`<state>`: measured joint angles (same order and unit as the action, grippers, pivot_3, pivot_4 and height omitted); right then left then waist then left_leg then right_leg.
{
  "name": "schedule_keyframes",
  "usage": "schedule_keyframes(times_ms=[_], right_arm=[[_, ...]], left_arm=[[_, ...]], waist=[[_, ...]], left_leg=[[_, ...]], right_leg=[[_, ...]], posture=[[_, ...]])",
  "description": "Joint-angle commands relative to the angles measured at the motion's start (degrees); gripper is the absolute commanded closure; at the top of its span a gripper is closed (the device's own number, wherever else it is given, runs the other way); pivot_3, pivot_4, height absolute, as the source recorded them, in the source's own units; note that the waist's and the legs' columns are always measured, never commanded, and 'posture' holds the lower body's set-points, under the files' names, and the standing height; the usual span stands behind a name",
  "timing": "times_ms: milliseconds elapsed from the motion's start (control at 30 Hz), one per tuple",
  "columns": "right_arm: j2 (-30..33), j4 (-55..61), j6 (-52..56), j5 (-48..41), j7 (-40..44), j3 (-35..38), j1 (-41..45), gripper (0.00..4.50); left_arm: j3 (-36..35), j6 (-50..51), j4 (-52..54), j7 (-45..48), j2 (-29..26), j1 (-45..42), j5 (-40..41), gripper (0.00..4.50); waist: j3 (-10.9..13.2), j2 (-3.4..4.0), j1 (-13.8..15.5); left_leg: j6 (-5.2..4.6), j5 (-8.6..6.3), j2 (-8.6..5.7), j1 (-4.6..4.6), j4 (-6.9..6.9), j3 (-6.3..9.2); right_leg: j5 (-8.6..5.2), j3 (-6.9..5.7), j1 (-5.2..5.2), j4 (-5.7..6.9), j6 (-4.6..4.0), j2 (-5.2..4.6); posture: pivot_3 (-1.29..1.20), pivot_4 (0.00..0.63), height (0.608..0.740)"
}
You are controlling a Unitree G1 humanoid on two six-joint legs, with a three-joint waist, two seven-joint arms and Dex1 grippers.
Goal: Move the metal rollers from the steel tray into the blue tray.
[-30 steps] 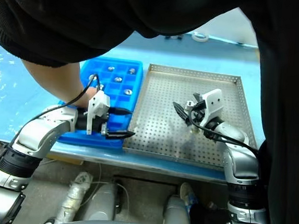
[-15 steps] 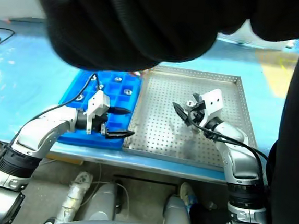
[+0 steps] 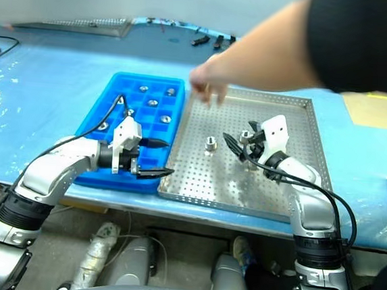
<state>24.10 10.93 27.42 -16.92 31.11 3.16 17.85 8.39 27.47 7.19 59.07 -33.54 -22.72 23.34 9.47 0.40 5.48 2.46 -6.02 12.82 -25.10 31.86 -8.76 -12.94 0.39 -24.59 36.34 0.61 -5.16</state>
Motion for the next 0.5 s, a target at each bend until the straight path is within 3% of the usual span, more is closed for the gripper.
schedule_keyframes(times_ms=[33,267,500], right_arm=[[0.3,1.8,-0.8,-0.5,0.5,0.1,0.2,0.02],[-0.4,-1.4,-2.2,0.3,3.6,-3.2,3.7,0.02],[-4.3,-14.8,-8.1,3.9,5.4,-8.0,10.5,0.02]], left_arm=[[-1.2,-0.7,1.2,-0.2,-0.2,-0.8,0.1,0.0],[-4.9,-2.5,-3.4,-7.0,2.4,-4.8,-1.8,0.0],[-8.6,1.0,2.4,-9.0,0.9,0.0,0.5,0.0]], waist=[[0.0,0.0,0.0],[0.0,0.0,-0.1],[0.0,0.0,0.1]], left_leg=[[0.0,0.0,0.0,0.0,0.0,0.0],[0.0,0.0,0.0,0.0,0.0,0.0],[0.0,0.0,0.02,-0.06,-0.07,0.01]], right_leg=[[0.0,0.0,0.0,0.0,0.0,0.0],[0.01,-0.02,0.01,0.01,0.0,0.0],[-0.03,-0.07,-0.04,-0.03,-0.07,0.02]], posture=[[0.0,0.15,0.74],[0.04,0.15,0.74],[0.12,0.15,0.74]])
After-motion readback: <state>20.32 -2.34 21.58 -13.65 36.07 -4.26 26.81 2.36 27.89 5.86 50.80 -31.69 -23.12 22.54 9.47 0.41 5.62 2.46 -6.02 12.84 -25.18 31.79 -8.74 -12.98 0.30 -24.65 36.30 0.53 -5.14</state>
